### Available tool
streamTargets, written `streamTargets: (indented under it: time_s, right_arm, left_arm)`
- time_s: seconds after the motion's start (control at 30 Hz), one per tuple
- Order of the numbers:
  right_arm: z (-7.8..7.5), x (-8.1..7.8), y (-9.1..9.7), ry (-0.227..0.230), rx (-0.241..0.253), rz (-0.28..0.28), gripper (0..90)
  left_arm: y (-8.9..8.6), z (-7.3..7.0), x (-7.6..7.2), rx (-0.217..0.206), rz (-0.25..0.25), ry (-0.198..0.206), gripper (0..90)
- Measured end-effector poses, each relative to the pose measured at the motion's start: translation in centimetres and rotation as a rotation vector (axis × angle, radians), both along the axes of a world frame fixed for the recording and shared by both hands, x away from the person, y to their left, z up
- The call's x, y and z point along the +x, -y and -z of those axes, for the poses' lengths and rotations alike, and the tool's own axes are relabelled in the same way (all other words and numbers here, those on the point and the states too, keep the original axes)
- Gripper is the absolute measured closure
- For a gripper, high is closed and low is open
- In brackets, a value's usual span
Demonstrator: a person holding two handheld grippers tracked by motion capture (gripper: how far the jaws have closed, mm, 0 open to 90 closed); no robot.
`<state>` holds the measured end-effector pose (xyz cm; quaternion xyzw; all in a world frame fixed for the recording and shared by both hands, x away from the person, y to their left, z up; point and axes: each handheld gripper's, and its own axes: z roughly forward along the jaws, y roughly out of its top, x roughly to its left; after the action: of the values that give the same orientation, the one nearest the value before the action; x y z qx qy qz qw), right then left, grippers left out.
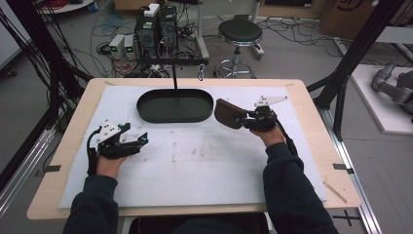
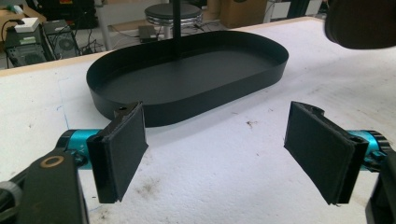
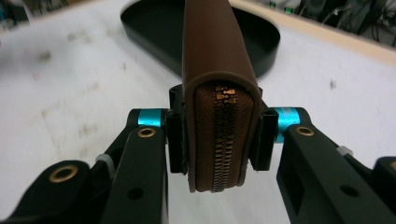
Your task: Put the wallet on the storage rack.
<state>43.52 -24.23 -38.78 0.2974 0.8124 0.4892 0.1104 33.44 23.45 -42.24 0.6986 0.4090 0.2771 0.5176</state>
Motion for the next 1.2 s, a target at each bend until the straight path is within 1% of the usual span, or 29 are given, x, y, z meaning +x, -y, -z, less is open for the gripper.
streamTargets:
  time_s: [0.03, 0.07, 0.17, 0.27, 0.33, 0.37, 0.43, 0.47, 0.5, 0.53, 0.57, 0.6, 0.63, 0.73, 0.8, 0.9, 0.93, 0.97, 1.0, 1.07, 1.17, 1.2]
  right_arm:
    - [-0.3, 0.5, -0.6, -0.003, -0.002, -0.003, 66.4]
    - [-0.7, 0.8, -1.3, 0.005, -0.01, -0.006, 66.4]
    - [-1.5, 2.2, -3.7, 0.001, -0.021, -0.038, 66.3]
    - [-2.0, 3.6, -6.2, -0.011, -0.025, -0.058, 66.3]
    - [-2.1, 4.6, -7.9, -0.034, -0.024, -0.068, 66.3]
    - [-2.1, 5.0, -8.7, -0.025, -0.022, -0.07, 66.4]
    - [-2.1, 6.0, -10.4, -0.05, -0.027, -0.08, 66.3]
    - [-2.0, 6.2, -10.9, -0.034, -0.028, -0.08, 66.3]
    - [-1.9, 6.4, -11.6, -0.036, -0.027, -0.079, 66.3]
    - [-1.8, 6.7, -12.2, -0.052, -0.025, -0.081, 66.3]
    - [-1.7, 6.9, -12.8, -0.052, -0.028, -0.08, 66.3]
    - [-1.6, 7.3, -13.4, -0.066, -0.033, -0.08, 66.3]
    - [-1.5, 7.5, -14.0, -0.067, -0.04, -0.081, 66.3]
    - [-1.0, 8.2, -15.5, -0.059, -0.032, -0.074, 66.3]
    - [-0.6, 8.6, -16.4, -0.078, -0.024, -0.066, 66.2]
    - [0.3, 9.5, -17.6, -0.133, -0.031, -0.056, 66.2]
    - [0.6, 9.7, -18.1, -0.137, -0.037, -0.043, 66.2]
    - [0.9, 9.7, -18.4, -0.13, -0.041, -0.026, 66.2]
    - [1.2, 9.8, -18.6, -0.136, -0.038, -0.008, 66.2]
    - [2.0, 10.2, -18.7, -0.183, -0.012, 0.018, 66.2]
    - [3.0, 10.7, -18.3, -0.249, -0.001, 0.041, 65.6]
    - [3.1, 10.8, -18.1, -0.273, 0.026, 0.045, 65.2]
  left_arm:
    - [0.0, 0.0, 0.0, 0.0, 0.001, 0.002, 20.6]
    - [-0.1, 0.0, 0.0, 0.0, 0.001, 0.004, 20.6]
    - [-0.3, 0.0, 0.0, -0.003, -0.002, 0.005, 20.6]
    - [-0.6, 0.0, -0.1, -0.009, -0.006, 0.009, 20.6]
    - [-0.7, 0.0, -0.1, -0.013, -0.009, 0.008, 20.6]
    - [-0.8, 0.0, -0.1, -0.01, -0.013, 0.011, 20.6]
    - [-0.9, 0.0, -0.1, -0.016, -0.015, 0.011, 20.6]
    - [-1.0, 0.0, -0.1, -0.016, -0.015, 0.012, 20.6]
    - [-1.0, 0.0, -0.2, -0.013, -0.016, 0.011, 20.6]
    - [-1.1, 0.0, -0.2, -0.014, -0.017, 0.01, 20.6]
    - [-1.1, 0.0, -0.2, -0.016, -0.016, 0.011, 20.6]
    - [-1.1, 0.0, -0.2, -0.017, -0.015, 0.012, 20.6]
    - [-1.1, 0.0, -0.2, -0.017, -0.014, 0.013, 20.6]
    - [-1.2, 0.0, -0.2, -0.015, -0.017, 0.014, 20.6]
    - [-1.3, 0.0, -0.2, -0.015, -0.016, 0.012, 20.6]
    - [-1.4, 0.1, -0.2, -0.02, -0.022, 0.013, 20.6]
    - [-1.4, 0.1, -0.3, -0.02, -0.023, 0.012, 20.6]
    - [-1.5, 0.1, -0.3, -0.019, -0.021, 0.013, 20.6]
    - [-1.4, 0.1, -0.3, -0.021, -0.02, 0.012, 20.6]
    - [-1.4, 0.1, -0.3, -0.017, -0.018, 0.013, 20.6]
    - [-1.4, 0.1, -0.4, -0.018, -0.02, 0.011, 20.6]
    - [-1.4, 0.1, -0.4, -0.019, -0.019, 0.012, 20.6]
